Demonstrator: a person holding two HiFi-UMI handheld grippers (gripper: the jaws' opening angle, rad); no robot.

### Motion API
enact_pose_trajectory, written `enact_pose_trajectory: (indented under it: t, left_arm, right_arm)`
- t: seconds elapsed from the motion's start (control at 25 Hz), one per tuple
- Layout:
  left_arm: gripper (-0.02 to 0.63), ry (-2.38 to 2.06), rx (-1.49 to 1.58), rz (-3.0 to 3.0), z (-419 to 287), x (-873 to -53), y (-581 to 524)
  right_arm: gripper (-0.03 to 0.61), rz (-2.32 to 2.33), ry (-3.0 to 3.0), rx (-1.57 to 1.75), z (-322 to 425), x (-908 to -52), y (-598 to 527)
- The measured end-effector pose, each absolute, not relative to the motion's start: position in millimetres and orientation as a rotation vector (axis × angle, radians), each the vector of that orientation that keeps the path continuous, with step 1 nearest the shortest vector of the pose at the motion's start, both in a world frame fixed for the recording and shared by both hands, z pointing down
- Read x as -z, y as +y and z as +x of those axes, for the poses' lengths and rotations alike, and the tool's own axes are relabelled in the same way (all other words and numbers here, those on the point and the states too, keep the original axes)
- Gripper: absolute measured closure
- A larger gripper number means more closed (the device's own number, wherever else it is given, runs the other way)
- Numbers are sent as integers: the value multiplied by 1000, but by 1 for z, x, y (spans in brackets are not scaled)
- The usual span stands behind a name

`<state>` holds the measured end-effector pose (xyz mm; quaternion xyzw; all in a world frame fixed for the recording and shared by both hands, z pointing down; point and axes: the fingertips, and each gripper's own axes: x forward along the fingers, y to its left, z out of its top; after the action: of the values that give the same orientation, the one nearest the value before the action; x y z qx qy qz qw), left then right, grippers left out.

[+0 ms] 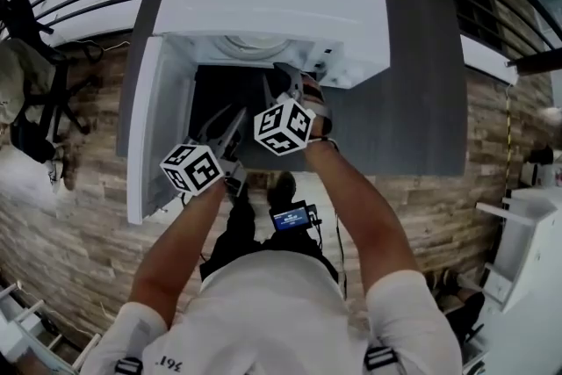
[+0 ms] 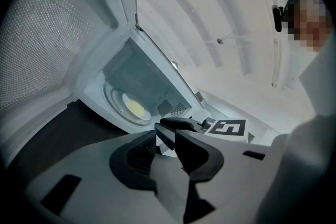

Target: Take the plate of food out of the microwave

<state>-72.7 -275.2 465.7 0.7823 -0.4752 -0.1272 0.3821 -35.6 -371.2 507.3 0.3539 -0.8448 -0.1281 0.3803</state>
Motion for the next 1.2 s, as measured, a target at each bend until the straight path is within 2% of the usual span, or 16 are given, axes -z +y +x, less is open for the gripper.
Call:
enact_pose_trajectory:
  t: [0.48,1.2]
  left_arm:
    - [522,-1240,358,1903,-115,-495,-293]
    - [522,-1196,400,1828,-129,-520,-297]
  right_arm:
    - [506,707,-1962,597,-94,-539,-416]
    - [508,579,-1724,716,-97,-562,-449]
